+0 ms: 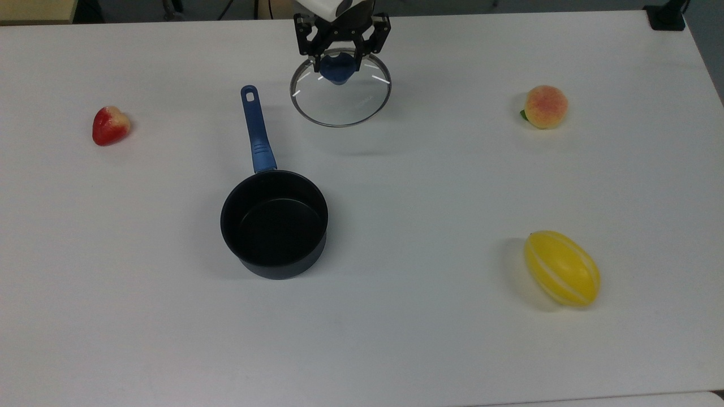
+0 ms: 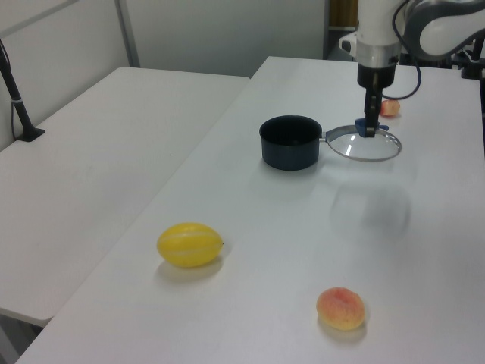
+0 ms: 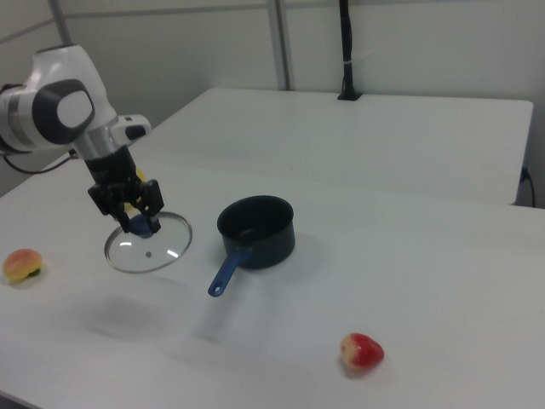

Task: Close lid
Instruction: 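Lift the glass lid and carry it over the black saucepan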

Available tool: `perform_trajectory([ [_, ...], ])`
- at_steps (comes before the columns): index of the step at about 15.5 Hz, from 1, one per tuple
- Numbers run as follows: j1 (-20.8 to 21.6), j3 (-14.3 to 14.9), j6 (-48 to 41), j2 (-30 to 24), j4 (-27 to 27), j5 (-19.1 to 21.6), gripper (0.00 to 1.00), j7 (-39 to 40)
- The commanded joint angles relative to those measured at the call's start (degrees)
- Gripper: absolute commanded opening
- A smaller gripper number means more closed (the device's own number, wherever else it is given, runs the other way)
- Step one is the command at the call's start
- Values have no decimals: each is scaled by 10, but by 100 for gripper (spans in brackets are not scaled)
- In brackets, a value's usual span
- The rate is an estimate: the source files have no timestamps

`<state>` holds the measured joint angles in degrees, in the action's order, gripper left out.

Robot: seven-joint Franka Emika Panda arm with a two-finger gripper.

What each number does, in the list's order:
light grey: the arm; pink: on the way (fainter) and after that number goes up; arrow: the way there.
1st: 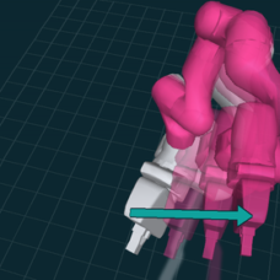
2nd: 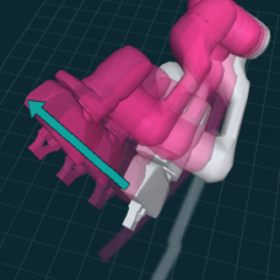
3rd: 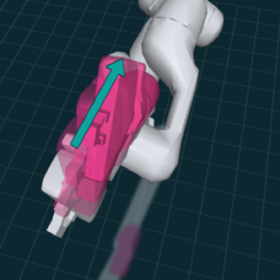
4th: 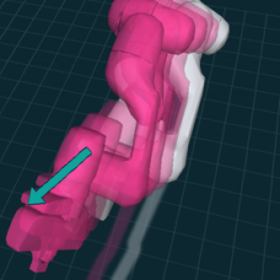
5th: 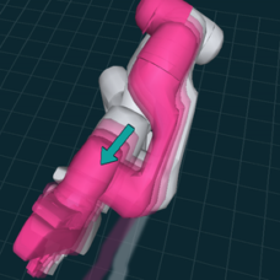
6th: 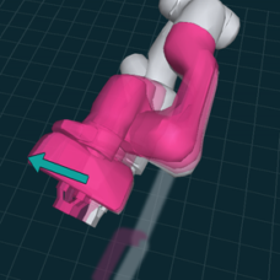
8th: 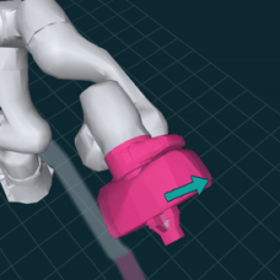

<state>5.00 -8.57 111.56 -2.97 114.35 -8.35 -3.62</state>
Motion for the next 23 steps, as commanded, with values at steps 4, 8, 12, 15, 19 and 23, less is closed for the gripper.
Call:
perform_trajectory([
  [4,-6,4,-79,103,-176,9,10,7],
  [8,-24,8,-85,152,-249,8,10,7],
  [12,-34,34,-89,214,-319,-1,10,9],
  [15,-36,54,-84,240,-345,-3,10,30],
  [19,-53,55,-82,270,-379,-4,10,55],
  [23,-53,58,-72,306,-408,-4,10,55],
])
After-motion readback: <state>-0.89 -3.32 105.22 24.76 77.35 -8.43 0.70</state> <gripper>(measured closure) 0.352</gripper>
